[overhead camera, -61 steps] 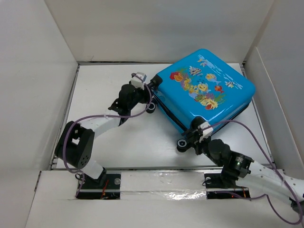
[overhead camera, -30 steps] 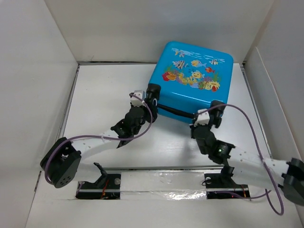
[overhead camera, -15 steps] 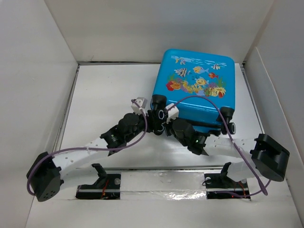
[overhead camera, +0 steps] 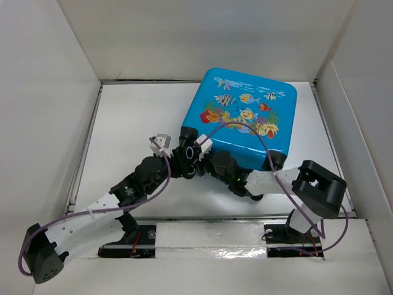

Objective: Pack the luggage

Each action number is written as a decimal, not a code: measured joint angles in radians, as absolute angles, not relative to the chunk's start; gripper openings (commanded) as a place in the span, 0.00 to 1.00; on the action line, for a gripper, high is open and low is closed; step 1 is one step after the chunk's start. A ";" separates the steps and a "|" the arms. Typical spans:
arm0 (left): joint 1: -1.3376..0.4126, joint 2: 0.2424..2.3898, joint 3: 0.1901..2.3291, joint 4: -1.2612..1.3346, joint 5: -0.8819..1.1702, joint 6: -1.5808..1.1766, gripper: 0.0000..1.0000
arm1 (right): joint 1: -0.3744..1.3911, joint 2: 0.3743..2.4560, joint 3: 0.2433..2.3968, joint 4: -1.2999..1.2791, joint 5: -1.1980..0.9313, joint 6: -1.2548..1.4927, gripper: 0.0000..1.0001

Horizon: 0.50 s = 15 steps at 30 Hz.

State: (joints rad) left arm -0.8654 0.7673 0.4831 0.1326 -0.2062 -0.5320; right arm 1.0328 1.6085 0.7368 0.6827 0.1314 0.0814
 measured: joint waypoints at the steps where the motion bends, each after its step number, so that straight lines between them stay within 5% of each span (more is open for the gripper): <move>1: -0.865 0.765 0.483 0.133 -0.204 -0.533 0.00 | 1.033 1.604 0.731 0.688 0.130 0.081 0.00; 9: -0.902 0.795 0.472 0.239 -0.013 -0.640 0.00 | 0.992 1.330 0.571 0.571 0.022 0.048 0.00; 15: -1.010 1.006 0.495 0.476 0.120 -0.671 0.00 | 0.882 1.031 0.417 0.422 -0.104 0.059 0.00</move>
